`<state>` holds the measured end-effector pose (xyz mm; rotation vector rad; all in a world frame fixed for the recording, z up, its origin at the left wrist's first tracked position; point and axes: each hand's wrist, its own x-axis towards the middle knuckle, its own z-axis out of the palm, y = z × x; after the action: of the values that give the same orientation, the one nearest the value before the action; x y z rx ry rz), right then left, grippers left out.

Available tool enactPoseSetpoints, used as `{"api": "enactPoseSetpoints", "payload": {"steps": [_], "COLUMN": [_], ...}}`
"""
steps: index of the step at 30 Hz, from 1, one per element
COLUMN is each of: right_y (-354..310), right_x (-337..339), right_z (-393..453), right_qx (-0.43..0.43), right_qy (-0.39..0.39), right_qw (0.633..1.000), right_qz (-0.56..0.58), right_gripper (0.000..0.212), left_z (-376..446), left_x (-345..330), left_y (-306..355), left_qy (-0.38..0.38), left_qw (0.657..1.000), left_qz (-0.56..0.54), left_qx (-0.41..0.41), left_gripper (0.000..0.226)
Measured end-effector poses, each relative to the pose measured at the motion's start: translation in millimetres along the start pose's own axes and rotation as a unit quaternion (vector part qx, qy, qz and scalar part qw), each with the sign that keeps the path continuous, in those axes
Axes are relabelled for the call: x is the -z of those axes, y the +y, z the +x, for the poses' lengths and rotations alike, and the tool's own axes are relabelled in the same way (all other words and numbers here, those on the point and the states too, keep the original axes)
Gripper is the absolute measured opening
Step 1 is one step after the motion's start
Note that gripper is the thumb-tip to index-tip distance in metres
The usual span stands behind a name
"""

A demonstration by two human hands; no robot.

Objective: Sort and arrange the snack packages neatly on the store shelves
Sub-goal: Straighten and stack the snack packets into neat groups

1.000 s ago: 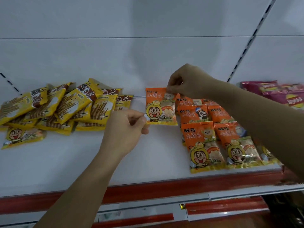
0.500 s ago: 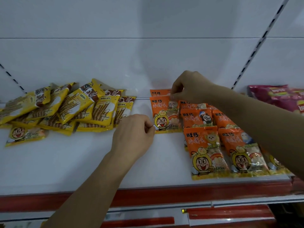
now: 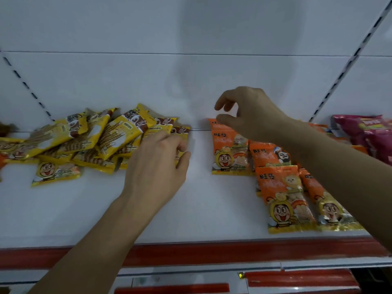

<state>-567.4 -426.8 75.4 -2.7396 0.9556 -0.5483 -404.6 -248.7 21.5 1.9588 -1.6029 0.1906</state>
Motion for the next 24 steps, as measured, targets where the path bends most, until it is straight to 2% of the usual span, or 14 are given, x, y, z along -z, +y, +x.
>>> {"api": "enactPoseSetpoints", "payload": {"steps": [6,10,17,20,22,24], "right_y": [-99,-161,-260,-301,-325,-345], "right_x": [-27,-56,-115,-146,-168,-189], "right_z": [36,61,97,113,122,128], "right_qx": [0.110,0.146,0.182,0.184,0.190,0.190], "right_qy": [0.013,0.003,-0.020,-0.007,-0.004,-0.019], "right_qw": [0.994,0.989,0.981,0.980,0.980,0.981], "right_qz": [0.009,0.026,0.069,0.076,0.056,-0.026], "right_gripper": [0.021,0.011,0.009,0.010,0.013,0.020], "left_z": [-12,-24,-65,-82,-89,-95], "left_x": [61,98,149,160,163,163], "left_y": [-69,-138,-252,-292,-311,-323], "left_qy": [0.045,0.048,0.054,0.056,0.045,0.027], "left_qw": [0.998,0.996,0.984,0.977,0.975,0.978], "left_qz": [0.052,0.068,0.101,0.096,0.096,0.096], "left_qx": [-0.012,0.030,0.136,0.183,0.194,0.184], "left_gripper": [0.020,0.034,0.017,0.021,0.023,0.021]}}
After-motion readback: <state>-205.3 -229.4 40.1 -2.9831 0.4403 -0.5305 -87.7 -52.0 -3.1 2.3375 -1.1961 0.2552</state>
